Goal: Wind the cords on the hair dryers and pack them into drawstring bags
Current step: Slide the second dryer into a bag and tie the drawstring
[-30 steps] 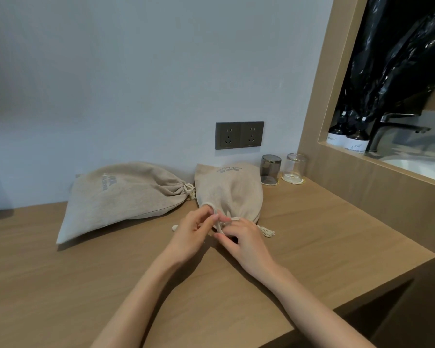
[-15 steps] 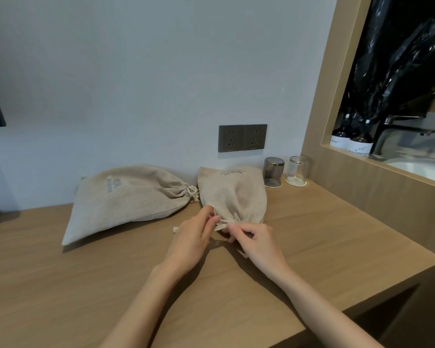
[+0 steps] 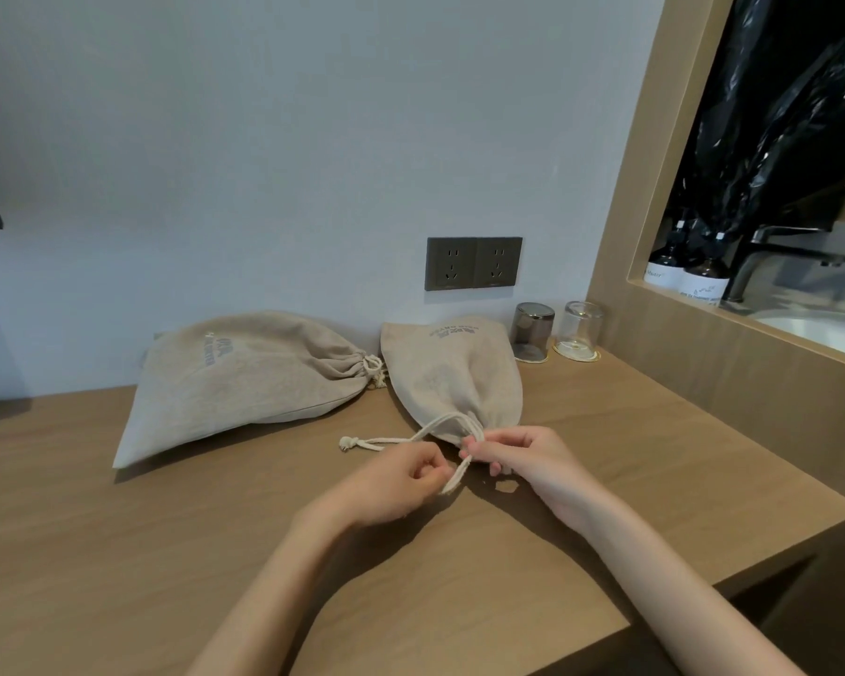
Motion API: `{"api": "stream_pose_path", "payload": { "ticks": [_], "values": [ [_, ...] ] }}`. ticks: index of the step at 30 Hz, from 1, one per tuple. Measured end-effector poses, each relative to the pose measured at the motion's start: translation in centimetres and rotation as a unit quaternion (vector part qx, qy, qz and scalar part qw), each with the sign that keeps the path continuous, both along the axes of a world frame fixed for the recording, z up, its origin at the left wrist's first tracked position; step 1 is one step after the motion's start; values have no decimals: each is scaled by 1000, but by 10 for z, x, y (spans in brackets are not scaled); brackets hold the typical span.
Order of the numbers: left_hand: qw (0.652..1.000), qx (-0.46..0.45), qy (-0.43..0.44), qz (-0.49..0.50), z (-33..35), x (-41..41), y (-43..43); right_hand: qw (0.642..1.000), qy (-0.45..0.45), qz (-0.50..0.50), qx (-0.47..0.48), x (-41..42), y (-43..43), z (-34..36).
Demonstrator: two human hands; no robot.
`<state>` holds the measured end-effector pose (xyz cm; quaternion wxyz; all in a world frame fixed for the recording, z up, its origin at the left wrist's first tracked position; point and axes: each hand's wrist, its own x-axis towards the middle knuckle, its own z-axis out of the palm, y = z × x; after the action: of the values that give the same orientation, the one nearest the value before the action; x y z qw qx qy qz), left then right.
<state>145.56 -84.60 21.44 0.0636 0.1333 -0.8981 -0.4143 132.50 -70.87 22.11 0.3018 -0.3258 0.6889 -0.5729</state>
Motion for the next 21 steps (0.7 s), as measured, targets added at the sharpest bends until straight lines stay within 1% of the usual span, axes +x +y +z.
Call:
{"api": "stream_pose_path", "payload": {
  "ticks": [1,3,4,6,8,10,12,13,14,17,19,21],
  "values": [
    [1000,-11,-15,-2,1,1,0,1000,4,14,6,-2,1,3],
    [998,-49,-46,-4,1,4,0,998,51,34,10,-6,3,6],
    [996,-75,-47,5,1,5,1,995,96,41,9,-7,4,6],
    [988,-147,-2,50,3,6,4,973,229,33,17,-11,5,4],
    [972,-190,91,101,5,4,9,926,376,1,21,-13,6,0],
    [955,-185,198,117,7,1,12,868,496,-9,-20,-16,7,-6],
    [943,-159,271,107,7,-3,13,798,599,-7,-63,-20,7,-14],
    [948,-133,273,98,6,-4,12,773,629,-11,-83,-21,7,-18],
    [958,-103,254,89,4,-6,11,759,644,-17,-98,-23,7,-22],
    [978,-42,195,64,-7,-18,6,740,658,-42,-132,-26,8,-29],
    [979,-45,185,68,-13,-26,5,734,660,-48,-155,-27,8,-31],
    [979,-80,169,82,-16,-32,4,735,654,-47,-172,-27,8,-31]
  ]
}}
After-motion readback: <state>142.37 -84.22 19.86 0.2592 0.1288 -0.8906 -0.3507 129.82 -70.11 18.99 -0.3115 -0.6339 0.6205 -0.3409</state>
